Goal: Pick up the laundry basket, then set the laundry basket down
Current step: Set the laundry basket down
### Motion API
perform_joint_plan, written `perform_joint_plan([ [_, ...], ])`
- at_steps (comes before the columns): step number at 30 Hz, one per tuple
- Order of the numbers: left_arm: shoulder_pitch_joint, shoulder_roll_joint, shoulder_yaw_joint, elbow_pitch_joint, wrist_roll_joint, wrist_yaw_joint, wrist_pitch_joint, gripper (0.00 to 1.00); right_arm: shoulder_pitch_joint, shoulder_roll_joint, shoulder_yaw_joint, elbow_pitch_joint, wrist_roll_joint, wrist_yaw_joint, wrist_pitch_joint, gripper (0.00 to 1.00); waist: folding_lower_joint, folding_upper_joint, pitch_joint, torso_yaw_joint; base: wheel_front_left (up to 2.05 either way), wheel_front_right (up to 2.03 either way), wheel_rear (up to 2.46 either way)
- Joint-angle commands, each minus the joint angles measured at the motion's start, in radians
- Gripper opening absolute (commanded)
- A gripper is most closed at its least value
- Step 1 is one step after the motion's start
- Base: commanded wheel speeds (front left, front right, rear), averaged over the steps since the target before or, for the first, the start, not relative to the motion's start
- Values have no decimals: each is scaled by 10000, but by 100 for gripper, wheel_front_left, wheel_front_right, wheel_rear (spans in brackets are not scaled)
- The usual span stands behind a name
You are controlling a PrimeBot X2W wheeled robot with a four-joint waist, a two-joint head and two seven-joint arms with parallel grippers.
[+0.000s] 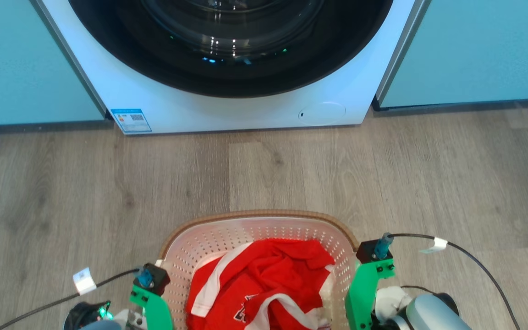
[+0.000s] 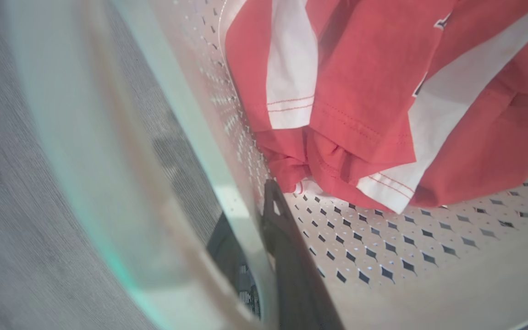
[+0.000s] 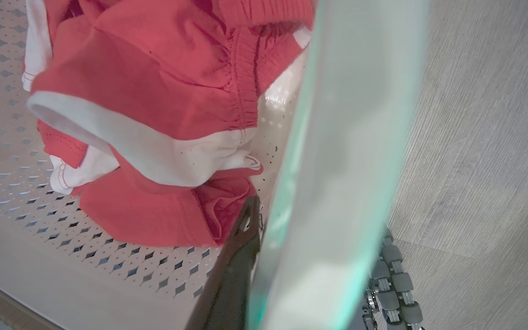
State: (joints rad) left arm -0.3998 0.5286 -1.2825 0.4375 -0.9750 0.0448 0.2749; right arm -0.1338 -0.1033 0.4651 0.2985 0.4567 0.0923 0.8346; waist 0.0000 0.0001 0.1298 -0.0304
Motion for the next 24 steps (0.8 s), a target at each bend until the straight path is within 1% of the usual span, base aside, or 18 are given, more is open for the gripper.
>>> perform_joint_plan([
  [1, -572, -55, 148, -308, 301, -145, -248, 0, -261, 526, 413, -842, 85, 384, -39, 0, 0, -1, 91, 12, 0, 0, 0],
  [13, -1140, -224, 220, -58, 606, -241, -587, 0, -824, 529, 353, -676, -31, 384, -847, 0, 0, -1, 1245, 74, 0, 0, 0],
  [14, -1318, -271, 246, 66, 692, -265, -665, 0, -1007, 529, 366, -594, 6, 384, -1024, 0, 0, -1, 1595, 84, 0, 0, 0],
  [18, -1793, -429, 310, 362, 873, -360, -802, 0, -1536, 529, 399, -376, 21, 384, -1495, 0, 0, -1, 2376, 143, 0, 0, 0],
  [24, -2695, -830, 374, 1172, 1257, -613, -1160, 0, -2435, 529, 453, 334, -151, 384, -2294, 0, 0, -1, 3538, 307, 0, 0, 0],
])
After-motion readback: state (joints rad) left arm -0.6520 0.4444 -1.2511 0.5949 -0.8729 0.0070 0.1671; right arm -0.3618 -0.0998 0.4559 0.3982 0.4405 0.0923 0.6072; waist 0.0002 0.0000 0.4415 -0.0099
